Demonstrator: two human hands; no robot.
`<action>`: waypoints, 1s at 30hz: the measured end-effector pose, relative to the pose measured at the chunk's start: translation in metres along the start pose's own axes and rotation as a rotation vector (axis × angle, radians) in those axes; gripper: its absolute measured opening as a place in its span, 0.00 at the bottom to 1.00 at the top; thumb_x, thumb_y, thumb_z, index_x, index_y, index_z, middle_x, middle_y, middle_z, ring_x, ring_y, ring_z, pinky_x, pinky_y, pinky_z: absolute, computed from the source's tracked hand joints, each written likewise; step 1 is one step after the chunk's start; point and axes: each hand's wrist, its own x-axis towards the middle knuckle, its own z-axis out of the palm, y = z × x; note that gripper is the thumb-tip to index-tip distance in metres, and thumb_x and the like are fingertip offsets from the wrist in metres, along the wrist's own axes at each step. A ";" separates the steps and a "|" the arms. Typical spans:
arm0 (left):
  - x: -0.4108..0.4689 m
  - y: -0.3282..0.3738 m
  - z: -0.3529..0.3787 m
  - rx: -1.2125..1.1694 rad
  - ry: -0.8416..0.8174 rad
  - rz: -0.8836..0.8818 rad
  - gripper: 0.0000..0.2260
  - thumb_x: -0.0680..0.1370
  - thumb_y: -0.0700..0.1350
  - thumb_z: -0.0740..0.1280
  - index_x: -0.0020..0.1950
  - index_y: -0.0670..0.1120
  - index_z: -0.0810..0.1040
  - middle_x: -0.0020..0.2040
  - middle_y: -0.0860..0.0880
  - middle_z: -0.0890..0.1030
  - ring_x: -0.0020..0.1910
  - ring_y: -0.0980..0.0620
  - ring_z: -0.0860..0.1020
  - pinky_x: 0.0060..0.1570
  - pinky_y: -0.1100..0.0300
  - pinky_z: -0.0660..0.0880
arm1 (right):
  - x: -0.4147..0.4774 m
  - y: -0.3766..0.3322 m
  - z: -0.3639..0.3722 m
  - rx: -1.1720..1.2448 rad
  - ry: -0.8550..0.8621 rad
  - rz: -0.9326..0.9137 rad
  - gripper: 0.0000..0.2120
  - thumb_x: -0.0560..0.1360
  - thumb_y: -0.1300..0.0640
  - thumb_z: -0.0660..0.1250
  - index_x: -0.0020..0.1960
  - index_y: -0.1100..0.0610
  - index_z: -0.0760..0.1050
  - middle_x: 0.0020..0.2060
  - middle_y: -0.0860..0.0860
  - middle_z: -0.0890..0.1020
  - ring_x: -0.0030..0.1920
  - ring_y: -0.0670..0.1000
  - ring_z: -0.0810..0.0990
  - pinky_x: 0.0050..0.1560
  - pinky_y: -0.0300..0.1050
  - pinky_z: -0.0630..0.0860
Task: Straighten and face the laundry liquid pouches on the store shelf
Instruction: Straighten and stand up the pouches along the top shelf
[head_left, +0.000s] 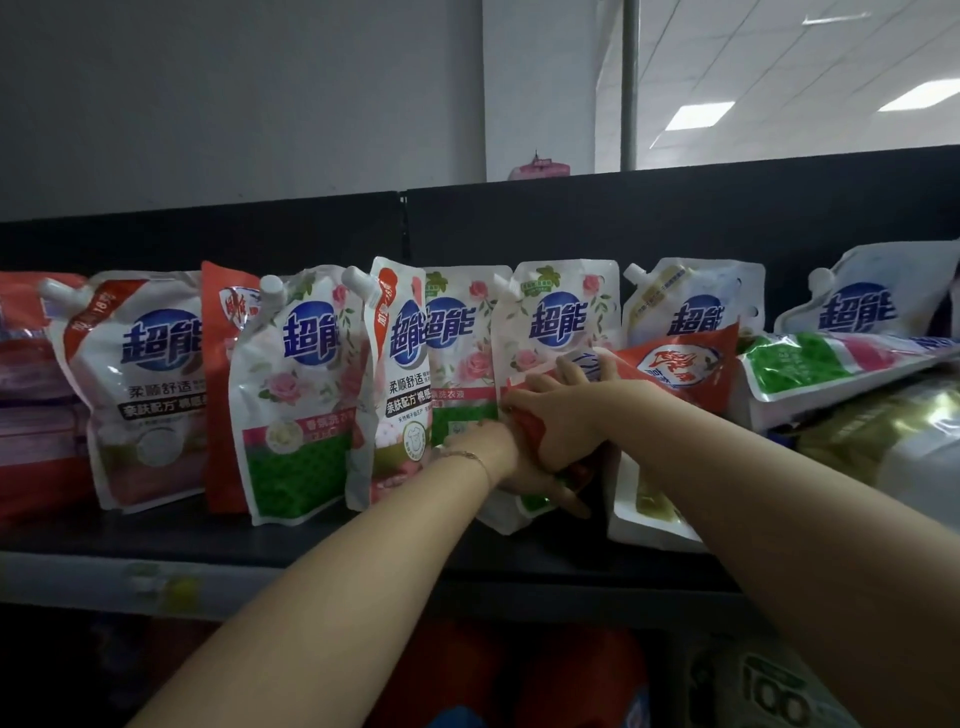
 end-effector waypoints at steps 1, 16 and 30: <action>0.004 -0.002 0.003 0.009 -0.016 -0.023 0.56 0.57 0.78 0.64 0.78 0.58 0.48 0.78 0.43 0.50 0.75 0.37 0.54 0.72 0.41 0.58 | 0.000 0.001 0.001 -0.019 -0.007 0.007 0.43 0.69 0.48 0.65 0.75 0.38 0.43 0.77 0.48 0.47 0.76 0.61 0.37 0.66 0.76 0.38; -0.016 0.003 0.031 -0.317 0.434 -0.317 0.34 0.58 0.74 0.61 0.60 0.59 0.72 0.57 0.51 0.79 0.57 0.45 0.76 0.58 0.43 0.70 | -0.012 0.015 0.009 -0.028 0.525 0.058 0.23 0.76 0.56 0.62 0.69 0.47 0.60 0.65 0.51 0.69 0.67 0.61 0.66 0.60 0.68 0.64; 0.000 0.049 0.004 0.087 0.119 -0.349 0.41 0.72 0.68 0.58 0.78 0.50 0.50 0.77 0.41 0.55 0.75 0.35 0.54 0.64 0.29 0.54 | -0.006 0.024 0.016 -0.038 0.603 0.067 0.29 0.73 0.62 0.66 0.69 0.47 0.58 0.66 0.53 0.66 0.66 0.61 0.66 0.59 0.67 0.67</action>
